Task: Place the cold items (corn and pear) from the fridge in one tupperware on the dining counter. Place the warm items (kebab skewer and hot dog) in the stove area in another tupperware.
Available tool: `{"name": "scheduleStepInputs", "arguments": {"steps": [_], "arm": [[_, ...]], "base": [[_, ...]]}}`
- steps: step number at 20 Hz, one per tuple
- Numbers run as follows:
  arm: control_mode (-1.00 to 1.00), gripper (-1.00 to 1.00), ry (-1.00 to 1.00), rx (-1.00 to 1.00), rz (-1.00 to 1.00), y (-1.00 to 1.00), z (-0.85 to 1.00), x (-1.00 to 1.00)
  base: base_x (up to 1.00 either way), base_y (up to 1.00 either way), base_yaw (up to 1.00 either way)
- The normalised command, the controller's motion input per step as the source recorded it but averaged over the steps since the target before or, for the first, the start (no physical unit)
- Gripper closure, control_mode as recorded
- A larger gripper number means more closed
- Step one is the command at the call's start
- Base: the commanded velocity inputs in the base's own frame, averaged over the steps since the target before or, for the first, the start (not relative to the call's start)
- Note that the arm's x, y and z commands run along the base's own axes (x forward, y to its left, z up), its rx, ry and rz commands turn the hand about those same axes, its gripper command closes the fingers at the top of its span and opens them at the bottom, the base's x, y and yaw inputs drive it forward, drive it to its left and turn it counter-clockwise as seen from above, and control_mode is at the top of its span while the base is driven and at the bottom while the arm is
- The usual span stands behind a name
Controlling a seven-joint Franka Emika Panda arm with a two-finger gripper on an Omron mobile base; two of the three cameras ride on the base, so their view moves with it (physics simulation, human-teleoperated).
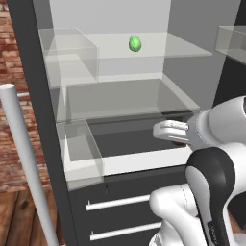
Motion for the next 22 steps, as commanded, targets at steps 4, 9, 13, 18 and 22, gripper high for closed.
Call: {"name": "scheduleStepInputs", "arguments": {"steps": [4,9,13,18,22], "arm": [[-1.0,1.0,0.0,0.0,0.0,0.0,0.0,0.0],[1.0,1.0,0.0,0.0,0.0,0.0,0.0,-0.02],[1.0,1.0,0.0,0.0,0.0,0.0,0.0,0.0],[1.0,1.0,0.0,0.0,0.0,0.0,0.0,0.0],[1.0,1.0,0.0,0.0,0.0,0.0,0.0,0.0]], "base": [[0.0,0.0,0.0],[-0.31,0.0,-0.06],[-0.64,0.0,-0.34],[-0.76,0.0,-0.43],[-0.79,0.07,-0.44]]}}
